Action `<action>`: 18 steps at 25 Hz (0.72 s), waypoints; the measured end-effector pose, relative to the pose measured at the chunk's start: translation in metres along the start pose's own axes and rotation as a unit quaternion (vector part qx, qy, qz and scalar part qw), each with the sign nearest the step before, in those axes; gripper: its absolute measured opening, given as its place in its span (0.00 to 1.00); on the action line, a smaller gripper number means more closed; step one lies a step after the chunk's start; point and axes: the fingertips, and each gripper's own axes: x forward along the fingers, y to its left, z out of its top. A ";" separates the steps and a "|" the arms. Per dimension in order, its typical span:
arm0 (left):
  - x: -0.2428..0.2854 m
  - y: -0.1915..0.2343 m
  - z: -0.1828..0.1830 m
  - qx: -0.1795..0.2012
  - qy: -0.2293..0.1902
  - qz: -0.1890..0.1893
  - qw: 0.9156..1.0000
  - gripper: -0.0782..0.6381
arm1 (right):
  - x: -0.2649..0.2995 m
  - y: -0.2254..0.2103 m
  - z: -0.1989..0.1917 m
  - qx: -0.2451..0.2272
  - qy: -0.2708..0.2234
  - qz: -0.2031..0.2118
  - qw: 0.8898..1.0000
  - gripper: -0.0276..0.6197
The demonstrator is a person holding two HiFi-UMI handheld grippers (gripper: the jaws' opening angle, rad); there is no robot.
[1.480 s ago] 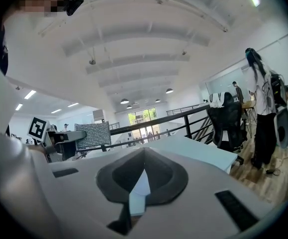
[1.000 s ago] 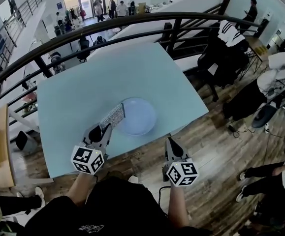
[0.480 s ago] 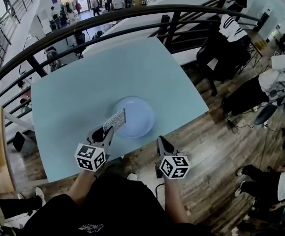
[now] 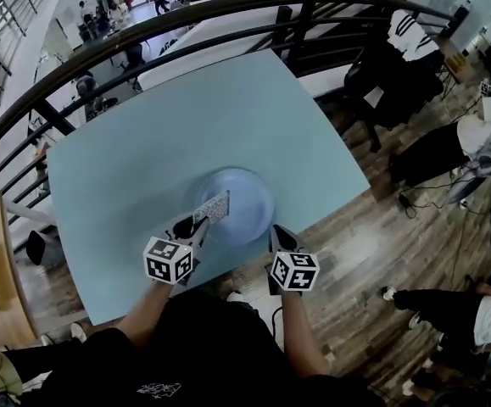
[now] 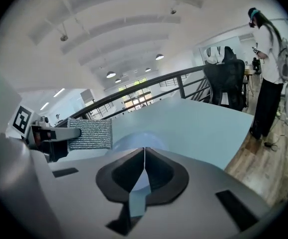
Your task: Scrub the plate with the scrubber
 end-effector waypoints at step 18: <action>0.081 0.006 -0.042 -0.059 0.089 -0.069 0.992 0.23 | 0.059 -0.048 -0.039 0.037 0.070 -0.083 0.993 0.21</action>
